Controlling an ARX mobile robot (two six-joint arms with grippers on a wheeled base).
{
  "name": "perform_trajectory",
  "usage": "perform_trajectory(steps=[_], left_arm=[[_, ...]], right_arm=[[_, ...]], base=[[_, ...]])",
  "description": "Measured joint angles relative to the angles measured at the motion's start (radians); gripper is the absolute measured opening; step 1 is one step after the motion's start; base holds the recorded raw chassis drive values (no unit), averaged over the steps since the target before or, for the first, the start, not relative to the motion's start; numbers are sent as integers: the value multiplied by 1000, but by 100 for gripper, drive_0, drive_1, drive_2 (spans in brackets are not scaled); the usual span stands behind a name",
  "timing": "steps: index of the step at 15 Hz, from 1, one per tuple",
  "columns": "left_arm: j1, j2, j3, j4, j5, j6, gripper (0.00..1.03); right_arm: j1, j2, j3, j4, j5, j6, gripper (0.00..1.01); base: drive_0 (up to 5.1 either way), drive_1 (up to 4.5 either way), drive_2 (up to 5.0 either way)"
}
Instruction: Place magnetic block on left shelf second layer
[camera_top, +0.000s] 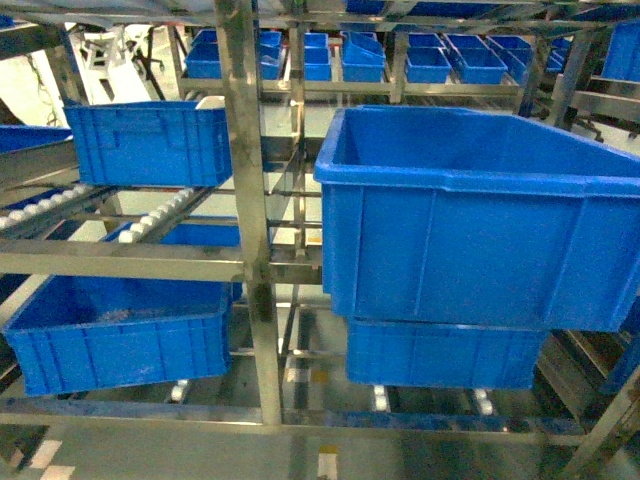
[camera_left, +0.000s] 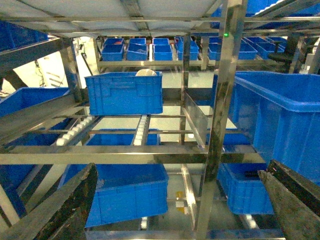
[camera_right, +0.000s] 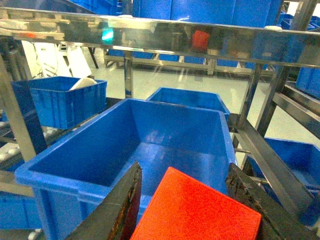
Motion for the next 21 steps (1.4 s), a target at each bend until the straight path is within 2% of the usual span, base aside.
perform_trajectory(steps=[7, 11, 13, 15, 17, 18, 19, 21], left_arm=[[0, 0, 0, 2, 0, 0, 98], [0, 0, 0, 0, 0, 0, 98], [0, 0, 0, 0, 0, 0, 98], [0, 0, 0, 0, 0, 0, 98], [0, 0, 0, 0, 0, 0, 98], [0, 0, 0, 0, 0, 0, 98], [0, 0, 0, 0, 0, 0, 98], [0, 0, 0, 0, 0, 0, 98]], right_arm=[[0, 1, 0, 3, 0, 0, 44], [0, 6, 0, 2, 0, 0, 44], [2, 8, 0, -33, -18, 3, 44], [10, 59, 9, -92, -39, 27, 44], [37, 162, 42, -109, -64, 71, 44], [63, 229, 66, -55, -57, 84, 44], [90, 314, 92, 25, -28, 79, 44], [121, 512, 174, 103, 19, 40, 44]], base=[[17, 448, -413], [0, 0, 0], [0, 0, 0], [0, 0, 0], [0, 0, 0], [0, 0, 0], [0, 0, 0], [0, 0, 0]])
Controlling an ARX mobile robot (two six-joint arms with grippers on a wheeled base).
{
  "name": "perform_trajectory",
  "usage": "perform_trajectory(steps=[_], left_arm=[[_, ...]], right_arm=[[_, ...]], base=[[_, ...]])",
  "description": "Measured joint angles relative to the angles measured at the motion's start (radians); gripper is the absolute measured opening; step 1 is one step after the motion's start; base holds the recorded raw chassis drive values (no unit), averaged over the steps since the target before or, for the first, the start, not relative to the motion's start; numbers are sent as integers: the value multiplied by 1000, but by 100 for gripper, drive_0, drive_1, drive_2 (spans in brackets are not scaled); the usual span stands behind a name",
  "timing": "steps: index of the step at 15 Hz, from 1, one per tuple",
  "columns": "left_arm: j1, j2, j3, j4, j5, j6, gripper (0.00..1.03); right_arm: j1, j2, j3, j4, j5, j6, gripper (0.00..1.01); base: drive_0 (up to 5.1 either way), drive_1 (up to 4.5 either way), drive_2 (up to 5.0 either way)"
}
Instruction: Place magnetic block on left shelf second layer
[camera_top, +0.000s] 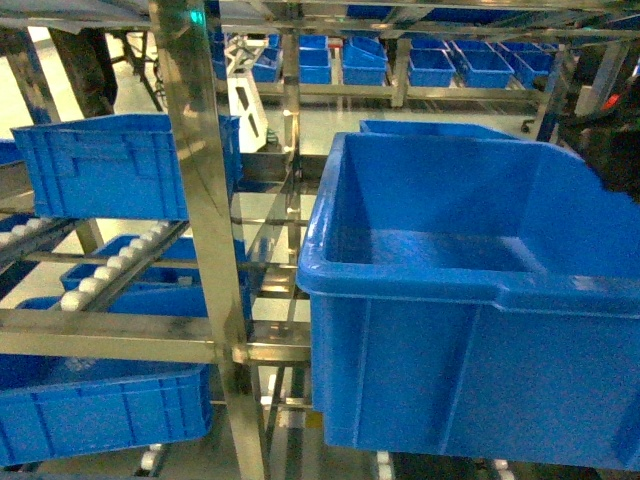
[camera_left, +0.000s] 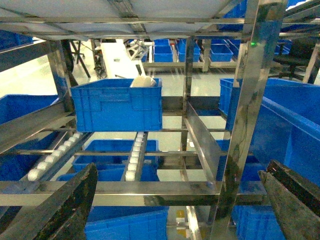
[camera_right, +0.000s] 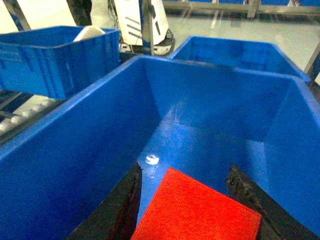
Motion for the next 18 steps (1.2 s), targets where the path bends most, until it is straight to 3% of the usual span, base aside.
perform_trajectory(steps=[2, 4, 7, 9, 10, 12, 13, 14, 15, 17, 18], left_arm=[[0, 0, 0, 0, 0, 0, 98], [0, 0, 0, 0, 0, 0, 98], [0, 0, 0, 0, 0, 0, 98], [0, 0, 0, 0, 0, 0, 98], [0, 0, 0, 0, 0, 0, 98], [0, 0, 0, 0, 0, 0, 98], [0, 0, 0, 0, 0, 0, 98], [0, 0, 0, 0, 0, 0, 98], [0, 0, 0, 0, 0, 0, 98], [0, 0, 0, 0, 0, 0, 98], [0, 0, 0, 0, 0, 0, 98]], right_arm=[[0, 174, 99, 58, 29, 0, 44], [-2, 216, 102, 135, 46, 48, 46], [-2, 33, -32, 216, 32, 105, 74], [-3, -174, -174, 194, 24, 98, 92], [-12, -307, -256, 120, 14, 93, 100], [-61, -592, -338, -53, 23, 81, 98], [-92, -753, -328, -84, 36, 78, 98], [-121, -828, -304, -145, 17, 90, 98], [-140, -845, -275, -177, -10, 109, 98], [-139, -828, -272, -195, -12, 126, 98], [-113, -833, -264, -298, 64, 102, 91]], base=[[0, 0, 0], [0, 0, 0], [0, 0, 0], [0, 0, 0], [0, 0, 0], [0, 0, 0], [0, 0, 0], [0, 0, 0], [0, 0, 0], [0, 0, 0], [0, 0, 0]])
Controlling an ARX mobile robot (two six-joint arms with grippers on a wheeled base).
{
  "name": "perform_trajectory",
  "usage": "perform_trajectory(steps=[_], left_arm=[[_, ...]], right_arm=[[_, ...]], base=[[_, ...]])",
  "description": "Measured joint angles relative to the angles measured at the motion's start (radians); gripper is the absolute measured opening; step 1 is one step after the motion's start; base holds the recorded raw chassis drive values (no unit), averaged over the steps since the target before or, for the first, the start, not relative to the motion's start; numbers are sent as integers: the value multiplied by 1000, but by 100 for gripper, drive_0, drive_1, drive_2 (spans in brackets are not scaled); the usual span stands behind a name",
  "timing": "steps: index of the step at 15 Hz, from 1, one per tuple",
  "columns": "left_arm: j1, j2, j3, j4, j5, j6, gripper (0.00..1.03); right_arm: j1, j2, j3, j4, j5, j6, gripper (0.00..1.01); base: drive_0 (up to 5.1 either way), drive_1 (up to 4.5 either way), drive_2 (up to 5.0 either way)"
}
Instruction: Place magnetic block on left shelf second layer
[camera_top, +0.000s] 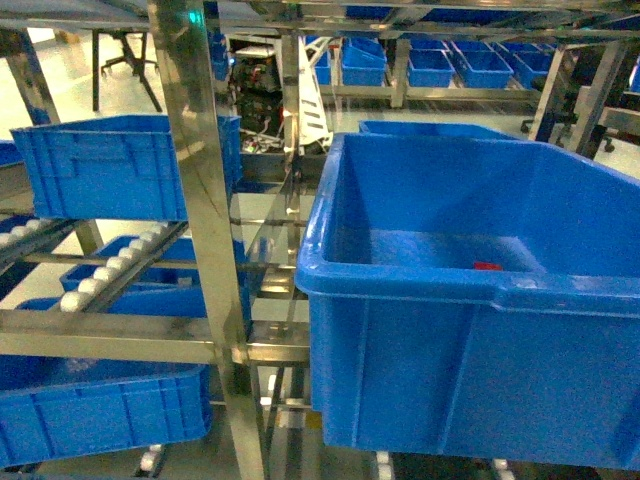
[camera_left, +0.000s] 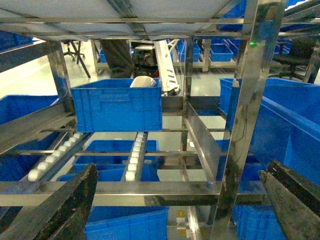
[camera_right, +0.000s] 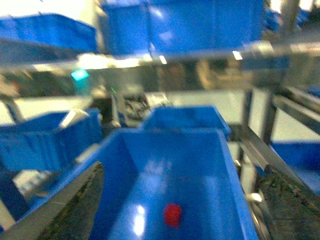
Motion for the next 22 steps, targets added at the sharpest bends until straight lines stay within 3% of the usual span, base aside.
perform_trajectory(steps=[1, 3, 9, 22], left_arm=[[0, 0, 0, -1, -1, 0, 98], [0, 0, 0, 0, -1, 0, 98], [0, 0, 0, 0, 0, 0, 98], [0, 0, 0, 0, 0, 0, 98]], right_arm=[[9, -22, -27, -42, 53, -36, 82], [13, -84, -103, -14, 82, -77, 63], [13, -232, -288, 15, 87, -106, 2], [13, -565, -455, -137, 87, -107, 2]], base=[[0, 0, 0], [0, 0, 0], [0, 0, 0], [0, 0, 0]])
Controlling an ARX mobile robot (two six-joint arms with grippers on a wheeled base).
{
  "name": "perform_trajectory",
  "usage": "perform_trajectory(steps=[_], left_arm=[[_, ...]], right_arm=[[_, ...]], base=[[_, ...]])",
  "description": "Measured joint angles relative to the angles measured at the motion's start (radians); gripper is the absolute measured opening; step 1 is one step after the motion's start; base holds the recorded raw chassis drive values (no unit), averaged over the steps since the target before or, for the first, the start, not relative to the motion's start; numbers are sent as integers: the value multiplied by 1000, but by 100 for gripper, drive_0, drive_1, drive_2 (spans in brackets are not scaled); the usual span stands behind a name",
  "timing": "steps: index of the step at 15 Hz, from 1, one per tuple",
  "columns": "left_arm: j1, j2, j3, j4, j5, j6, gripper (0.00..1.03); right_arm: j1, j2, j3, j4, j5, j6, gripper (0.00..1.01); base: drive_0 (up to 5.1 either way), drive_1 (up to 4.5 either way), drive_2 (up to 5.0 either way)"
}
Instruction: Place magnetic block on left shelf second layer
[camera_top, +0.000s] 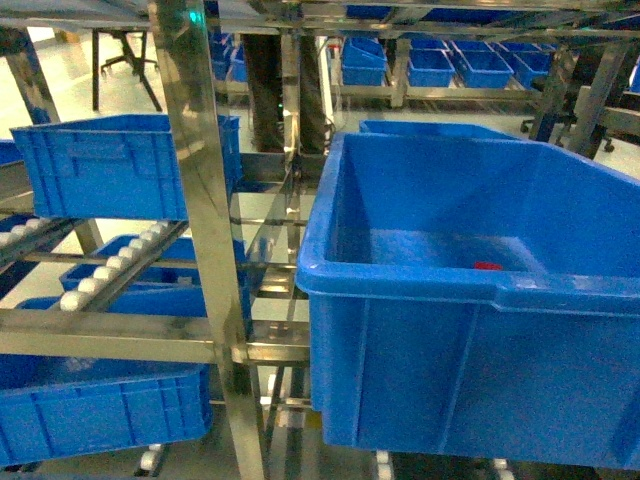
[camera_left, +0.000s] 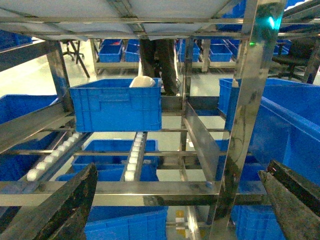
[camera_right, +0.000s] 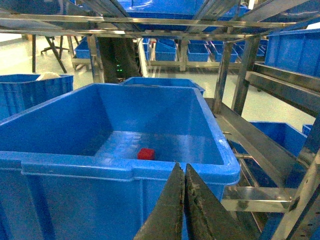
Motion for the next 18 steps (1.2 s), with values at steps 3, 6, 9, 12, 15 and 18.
perform_trajectory(steps=[3, 6, 9, 12, 15, 18], left_arm=[[0, 0, 0, 0, 0, 0, 98], [0, 0, 0, 0, 0, 0, 98], [0, 0, 0, 1, 0, 0, 98], [0, 0, 0, 0, 0, 0, 98], [0, 0, 0, 0, 0, 0, 98], [0, 0, 0, 0, 0, 0, 98]], right_arm=[[0, -45, 0, -43, 0, 0, 2], [0, -211, 1, -201, -2, 0, 2], [0, -213, 1, -223, 1, 0, 2], [0, -212, 1, -223, 2, 0, 6], [0, -212, 1, -222, 2, 0, 59], [0, -212, 1, -222, 2, 0, 98]], base=[[0, 0, 0], [0, 0, 0], [0, 0, 0], [0, 0, 0], [0, 0, 0], [0, 0, 0]])
